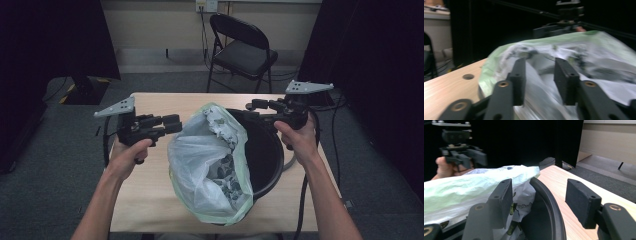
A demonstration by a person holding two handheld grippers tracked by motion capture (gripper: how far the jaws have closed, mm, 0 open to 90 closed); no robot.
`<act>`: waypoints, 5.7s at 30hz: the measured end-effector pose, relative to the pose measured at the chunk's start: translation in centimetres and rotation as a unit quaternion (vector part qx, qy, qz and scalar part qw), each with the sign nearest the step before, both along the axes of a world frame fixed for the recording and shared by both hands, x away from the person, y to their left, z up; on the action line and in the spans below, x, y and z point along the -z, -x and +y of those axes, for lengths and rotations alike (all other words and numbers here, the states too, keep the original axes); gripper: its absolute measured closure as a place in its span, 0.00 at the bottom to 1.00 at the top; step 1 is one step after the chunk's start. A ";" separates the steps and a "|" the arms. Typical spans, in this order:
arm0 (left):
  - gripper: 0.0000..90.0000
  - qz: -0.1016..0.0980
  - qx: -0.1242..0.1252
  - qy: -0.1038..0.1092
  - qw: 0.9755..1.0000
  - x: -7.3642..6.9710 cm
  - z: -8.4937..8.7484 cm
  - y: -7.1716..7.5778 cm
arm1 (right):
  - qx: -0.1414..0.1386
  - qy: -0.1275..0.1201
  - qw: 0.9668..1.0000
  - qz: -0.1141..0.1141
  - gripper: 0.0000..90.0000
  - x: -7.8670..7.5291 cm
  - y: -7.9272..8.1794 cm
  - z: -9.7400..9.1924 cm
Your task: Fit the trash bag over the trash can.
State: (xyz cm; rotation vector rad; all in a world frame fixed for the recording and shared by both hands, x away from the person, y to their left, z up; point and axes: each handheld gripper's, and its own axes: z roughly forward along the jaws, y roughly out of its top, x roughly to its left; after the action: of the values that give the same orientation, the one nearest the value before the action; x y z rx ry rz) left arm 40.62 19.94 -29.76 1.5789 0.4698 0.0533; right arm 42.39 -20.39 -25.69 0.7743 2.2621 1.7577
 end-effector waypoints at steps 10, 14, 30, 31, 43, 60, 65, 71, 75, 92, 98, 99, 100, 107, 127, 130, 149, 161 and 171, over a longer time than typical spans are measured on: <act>0.60 -0.031 0.030 -0.035 0.998 -3.0 -4.1 -0.1 | -0.021 0.003 1.000 -0.011 0.43 -0.8 1.2 0.4; 0.51 -0.034 0.002 -0.077 0.996 -2.5 -4.9 -0.3 | -0.030 0.006 0.999 -0.018 0.44 -1.0 1.8 0.5; 1.00 -0.006 -0.014 -0.044 0.999 -0.4 -1.3 0.0 | -0.030 0.006 0.999 -0.021 0.43 -1.3 1.8 0.9; 1.00 -0.005 -0.013 -0.042 0.999 -0.4 -1.1 0.1 | -0.029 0.006 0.999 -0.020 0.43 -1.4 1.8 0.9; 0.97 -0.019 0.059 -0.033 0.998 0.1 -1.3 4.4 | -0.034 0.007 0.999 -0.024 0.42 -1.7 1.8 1.6; 0.93 -0.023 0.077 -0.058 0.995 -0.1 -3.1 5.0 | -0.051 0.001 0.998 -0.029 0.40 -2.9 3.1 1.4; 0.93 -0.021 0.075 -0.053 0.996 0.0 -3.2 5.0 | -0.067 0.015 0.997 -0.021 0.45 -2.7 3.1 1.8; 0.92 -0.023 0.078 -0.050 0.995 0.1 -3.6 5.0 | -0.082 0.042 0.996 -0.016 0.63 -2.3 3.0 2.1; 0.90 -0.024 0.077 -0.048 0.996 0.1 -3.4 5.0 | -0.086 0.051 0.995 -0.014 0.74 -2.0 2.8 2.0; 0.87 -0.022 0.055 -0.040 0.997 -0.1 -2.6 4.3 | -0.072 0.069 0.995 -0.004 1.00 -0.9 1.7 1.5; 0.85 -0.022 0.042 -0.039 0.998 -0.1 -2.4 4.0 | -0.072 0.073 0.995 -0.004 1.00 -0.7 1.5 1.7; 0.85 -0.022 0.036 -0.039 0.998 0.0 -2.3 3.9 | -0.069 0.075 0.995 -0.004 1.00 -0.7 1.5 1.7; 0.84 -0.021 0.032 -0.037 0.999 0.0 -2.3 3.8 | -0.067 0.074 0.995 -0.003 1.00 -0.7 1.4 1.7; 0.80 -0.012 -0.012 -0.015 1.000 0.2 -1.3 2.5 | -0.052 0.073 0.996 0.002 1.00 -0.2 0.6 1.2; 0.90 0.057 -0.070 -0.011 0.996 2.7 -1.5 -1.5 | 0.024 0.023 0.999 0.027 1.00 1.6 -2.0 -1.7; 1.00 0.056 -0.059 -0.030 0.996 3.0 -2.0 -1.7 | 0.026 0.018 0.999 0.035 1.00 2.4 -2.3 -2.1; 0.81 0.045 -0.074 -0.042 0.995 3.5 -0.5 -1.3 | 0.025 0.001 0.998 0.061 0.81 7.4 -2.8 -2.8; 0.73 0.021 -0.045 -0.006 0.999 0.2 -2.3 -2.5 | 0.074 -0.036 0.996 0.022 0.68 3.5 -1.9 -4.8; 0.70 0.030 -0.003 -0.032 0.999 -0.1 -4.9 -4.4 | 0.061 -0.041 0.997 0.008 0.66 2.4 -1.2 -4.4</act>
State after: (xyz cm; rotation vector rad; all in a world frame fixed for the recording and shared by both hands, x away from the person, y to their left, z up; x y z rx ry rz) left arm 44.98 15.01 -29.67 1.6461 0.5238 0.0262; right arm 43.61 -24.76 -28.10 0.9248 2.1150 1.8036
